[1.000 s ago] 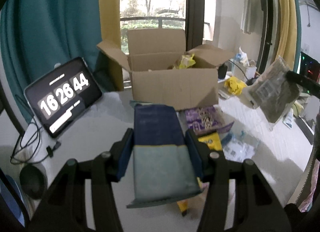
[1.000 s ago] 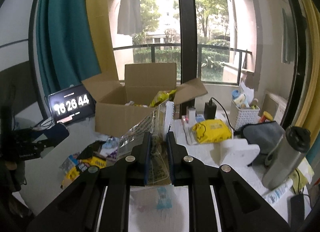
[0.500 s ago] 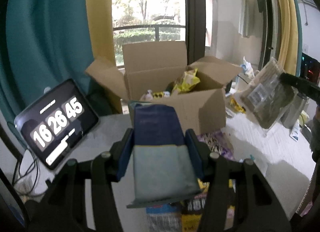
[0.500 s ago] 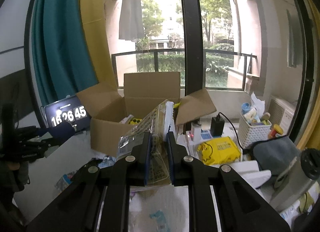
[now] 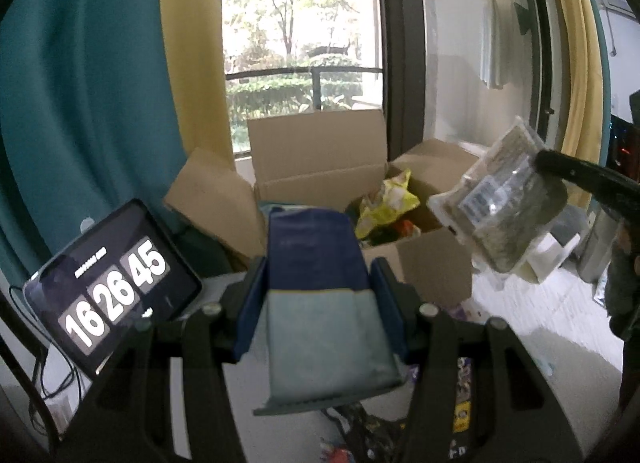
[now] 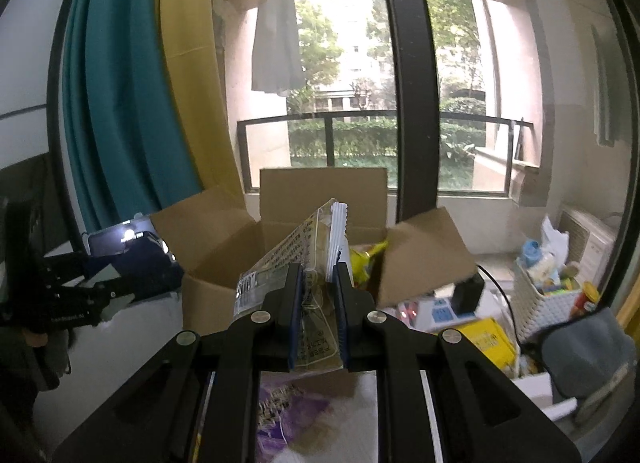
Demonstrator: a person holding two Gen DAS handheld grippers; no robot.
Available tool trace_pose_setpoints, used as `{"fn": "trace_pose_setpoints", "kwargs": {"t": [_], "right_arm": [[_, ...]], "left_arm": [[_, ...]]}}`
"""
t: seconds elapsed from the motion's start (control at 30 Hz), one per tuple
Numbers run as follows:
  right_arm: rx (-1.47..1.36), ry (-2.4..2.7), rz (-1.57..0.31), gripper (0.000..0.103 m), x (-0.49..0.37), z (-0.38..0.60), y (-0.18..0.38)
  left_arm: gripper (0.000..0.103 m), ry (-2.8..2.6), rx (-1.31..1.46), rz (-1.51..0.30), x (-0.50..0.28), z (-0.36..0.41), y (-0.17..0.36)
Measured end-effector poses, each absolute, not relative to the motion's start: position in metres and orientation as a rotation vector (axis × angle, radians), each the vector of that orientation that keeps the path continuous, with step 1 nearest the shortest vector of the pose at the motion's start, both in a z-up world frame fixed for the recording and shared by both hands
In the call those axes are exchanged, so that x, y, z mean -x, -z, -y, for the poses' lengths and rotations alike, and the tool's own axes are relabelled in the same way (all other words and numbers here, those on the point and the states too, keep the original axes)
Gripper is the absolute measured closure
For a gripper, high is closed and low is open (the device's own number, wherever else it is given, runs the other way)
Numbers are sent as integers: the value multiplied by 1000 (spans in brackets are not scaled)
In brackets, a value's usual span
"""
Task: Organize snacks
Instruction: 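Lower both packets into the box and open both tools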
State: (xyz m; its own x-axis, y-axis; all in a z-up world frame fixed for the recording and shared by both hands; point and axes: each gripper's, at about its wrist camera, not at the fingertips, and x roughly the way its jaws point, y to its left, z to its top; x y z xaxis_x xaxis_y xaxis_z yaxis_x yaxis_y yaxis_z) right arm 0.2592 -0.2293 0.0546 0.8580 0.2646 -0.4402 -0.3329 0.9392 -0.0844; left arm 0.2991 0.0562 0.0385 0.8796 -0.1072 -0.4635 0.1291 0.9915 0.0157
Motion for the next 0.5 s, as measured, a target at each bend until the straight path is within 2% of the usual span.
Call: {"fn": "trace_pose_setpoints", "kwargs": {"t": [0.5], "right_arm": [[62,-418,-411,87,-343,181,-53]], "left_arm": [[49,104,-18,-399,-348,-81,-62]]}}
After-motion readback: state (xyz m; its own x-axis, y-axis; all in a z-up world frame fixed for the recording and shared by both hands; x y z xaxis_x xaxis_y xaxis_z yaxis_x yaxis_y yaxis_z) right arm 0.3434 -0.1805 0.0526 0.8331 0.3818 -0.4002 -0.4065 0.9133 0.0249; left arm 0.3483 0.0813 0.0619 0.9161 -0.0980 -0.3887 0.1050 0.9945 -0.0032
